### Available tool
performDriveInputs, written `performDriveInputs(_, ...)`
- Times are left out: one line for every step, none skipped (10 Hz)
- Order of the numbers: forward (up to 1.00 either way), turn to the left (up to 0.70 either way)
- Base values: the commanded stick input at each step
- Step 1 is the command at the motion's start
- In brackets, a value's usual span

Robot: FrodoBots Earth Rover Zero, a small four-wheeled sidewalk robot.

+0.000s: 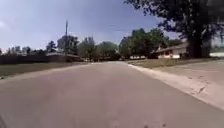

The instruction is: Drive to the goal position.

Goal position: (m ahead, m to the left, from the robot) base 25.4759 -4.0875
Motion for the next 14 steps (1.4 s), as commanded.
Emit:
performDriveInputs(0.7,0.0)
performDriveInputs(0.7,0.0)
performDriveInputs(0.7,0.0)
performDriveInputs(0.7,0.0)
performDriveInputs(0.7,0.0)
performDriveInputs(0.7,0.0)
performDriveInputs(0.7,0.0)
performDriveInputs(0.7,0.0)
performDriveInputs(0.7,0.0)
performDriveInputs(0.7,0.0)
performDriveInputs(0.7,0.0)
performDriveInputs(0.7,0.0)
performDriveInputs(0.7,0.0)
performDriveInputs(0.7,0.0)
